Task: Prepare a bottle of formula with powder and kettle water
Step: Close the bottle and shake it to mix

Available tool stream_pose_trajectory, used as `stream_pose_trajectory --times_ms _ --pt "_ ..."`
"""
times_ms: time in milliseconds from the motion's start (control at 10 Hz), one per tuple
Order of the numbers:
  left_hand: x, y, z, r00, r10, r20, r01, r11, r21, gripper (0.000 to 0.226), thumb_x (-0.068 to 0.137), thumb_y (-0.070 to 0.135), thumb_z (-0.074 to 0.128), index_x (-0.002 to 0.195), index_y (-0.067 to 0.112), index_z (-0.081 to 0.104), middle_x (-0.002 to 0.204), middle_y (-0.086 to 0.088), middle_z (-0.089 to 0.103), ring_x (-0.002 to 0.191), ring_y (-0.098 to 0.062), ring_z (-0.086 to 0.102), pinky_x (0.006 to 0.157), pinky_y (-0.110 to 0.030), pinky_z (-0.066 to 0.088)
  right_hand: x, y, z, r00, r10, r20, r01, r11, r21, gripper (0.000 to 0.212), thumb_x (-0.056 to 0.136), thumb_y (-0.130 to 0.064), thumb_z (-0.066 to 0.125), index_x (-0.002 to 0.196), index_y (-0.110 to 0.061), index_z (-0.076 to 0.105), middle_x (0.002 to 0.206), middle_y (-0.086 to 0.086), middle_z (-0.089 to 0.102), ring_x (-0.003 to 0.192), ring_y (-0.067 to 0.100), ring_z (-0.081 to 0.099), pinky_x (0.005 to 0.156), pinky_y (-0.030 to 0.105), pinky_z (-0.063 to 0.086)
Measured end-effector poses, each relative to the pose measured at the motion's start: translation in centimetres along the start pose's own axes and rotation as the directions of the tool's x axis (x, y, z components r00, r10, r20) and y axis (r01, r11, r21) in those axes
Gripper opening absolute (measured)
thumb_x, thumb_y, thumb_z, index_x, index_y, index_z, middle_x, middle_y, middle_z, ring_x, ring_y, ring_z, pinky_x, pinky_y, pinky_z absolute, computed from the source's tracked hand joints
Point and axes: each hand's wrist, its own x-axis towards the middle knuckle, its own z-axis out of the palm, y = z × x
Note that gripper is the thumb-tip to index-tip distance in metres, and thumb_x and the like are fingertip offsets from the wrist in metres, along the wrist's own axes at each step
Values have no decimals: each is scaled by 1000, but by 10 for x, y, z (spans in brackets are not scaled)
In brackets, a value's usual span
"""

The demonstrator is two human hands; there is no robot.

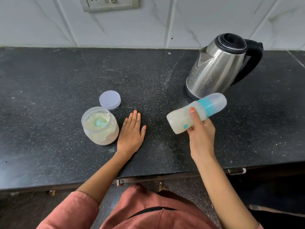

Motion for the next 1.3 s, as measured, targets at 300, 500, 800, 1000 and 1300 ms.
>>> stream_pose_trajectory --times_ms 300,500,800,1000,1300 --pt "0 0 0 1000 3 -5 -3 1000 -1 57 101 36 23 148 8 8 158 -6 1 146 -17 -2 116 -29 -5 6 -7 -4 998 35 45 -37 998 41 17 77 -18 66 94 -19 65 94 -6 71 86 5 67 73 24 56" --pt "1 0 0 1000 2 -4 -2 1000 15 57 100 36 23 148 8 8 158 -6 2 146 -17 -1 116 -29 -4 -12 8 -8 962 131 241 -42 938 -344 29 60 -23 73 88 -20 67 81 -8 74 81 4 67 73 23 56" --pt "1 0 -1 1000 4 4 -4 1000 5 57 101 36 22 149 8 7 158 -6 0 146 -17 -3 116 -29 -5 4 0 -4 998 1 63 4 997 -81 23 73 -20 70 96 -19 65 90 -7 72 88 8 67 73 24 56" --pt "0 0 0 1000 0 2 0 1000 10 58 100 37 22 149 9 7 158 -5 0 146 -16 -3 115 -28 -6 -5 4 -6 974 94 208 -45 972 -232 34 58 -26 73 91 -18 68 84 -7 74 82 6 68 71 21 56" --pt "0 0 0 1000 0 -2 0 1000 13 57 100 35 24 148 8 9 158 -6 2 146 -18 -1 116 -30 -4 -15 14 -7 956 150 251 -46 925 -378 26 61 -18 75 87 -20 68 80 -8 74 79 5 68 71 21 56"
